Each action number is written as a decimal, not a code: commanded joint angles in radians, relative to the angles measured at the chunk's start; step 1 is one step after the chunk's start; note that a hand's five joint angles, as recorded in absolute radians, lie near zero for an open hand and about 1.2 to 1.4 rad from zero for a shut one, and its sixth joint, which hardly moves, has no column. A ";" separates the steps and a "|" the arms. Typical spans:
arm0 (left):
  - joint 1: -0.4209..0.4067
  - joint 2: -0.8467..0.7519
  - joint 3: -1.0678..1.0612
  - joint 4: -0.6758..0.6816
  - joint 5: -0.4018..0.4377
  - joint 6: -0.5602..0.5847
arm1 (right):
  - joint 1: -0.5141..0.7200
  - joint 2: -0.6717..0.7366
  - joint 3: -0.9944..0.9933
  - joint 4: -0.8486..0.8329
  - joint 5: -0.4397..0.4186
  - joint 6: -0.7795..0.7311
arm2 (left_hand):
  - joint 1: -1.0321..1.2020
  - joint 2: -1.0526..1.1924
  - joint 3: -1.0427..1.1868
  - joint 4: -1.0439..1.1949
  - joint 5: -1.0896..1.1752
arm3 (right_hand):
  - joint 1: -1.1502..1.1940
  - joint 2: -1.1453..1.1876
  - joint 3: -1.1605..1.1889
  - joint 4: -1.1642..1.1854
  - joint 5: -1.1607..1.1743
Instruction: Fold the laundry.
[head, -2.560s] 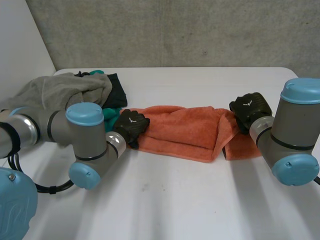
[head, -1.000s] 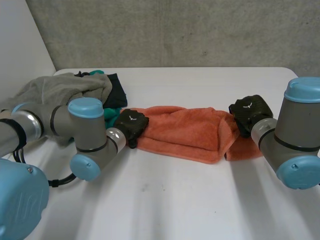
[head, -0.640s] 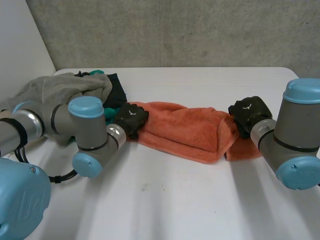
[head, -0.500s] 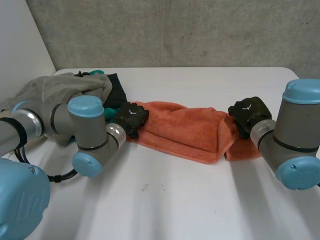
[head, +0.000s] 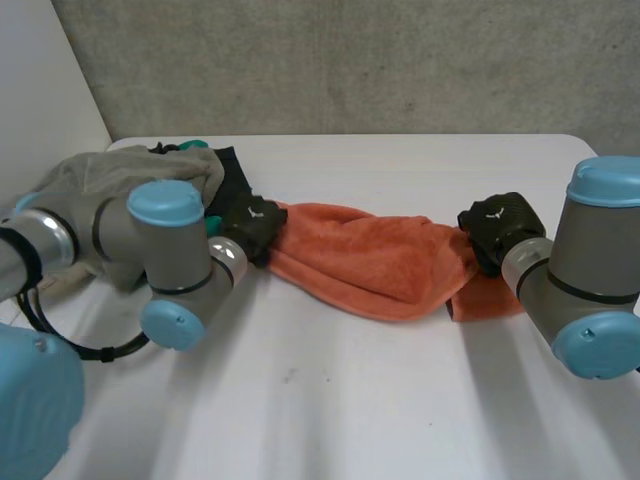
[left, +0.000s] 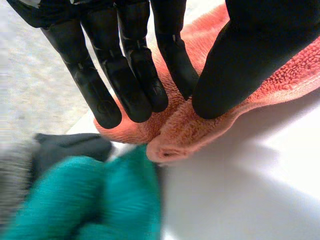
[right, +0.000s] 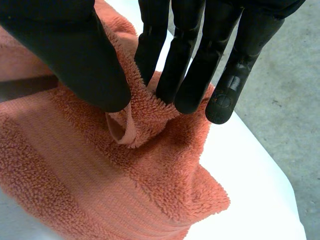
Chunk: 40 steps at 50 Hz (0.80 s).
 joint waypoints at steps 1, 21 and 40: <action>-0.017 0.170 -0.128 -0.009 -0.066 -0.001 | -0.016 -0.027 -0.008 0.022 0.002 -0.012 | 0.260 0.202 0.209 0.198 0.246 | 0.419 0.220 0.215 0.209 0.245; -0.027 0.739 -0.382 -0.068 -0.075 -0.009 | -0.174 -0.428 -0.149 0.417 -0.113 -0.308 | 0.260 0.202 0.209 0.198 0.246 | 0.419 0.220 0.215 0.209 0.245; -0.021 0.124 0.442 0.305 -0.106 0.096 | -0.155 -0.064 -0.483 -0.291 -0.087 -0.247 | 0.260 0.202 0.209 0.198 0.246 | 0.417 0.218 0.214 0.207 0.243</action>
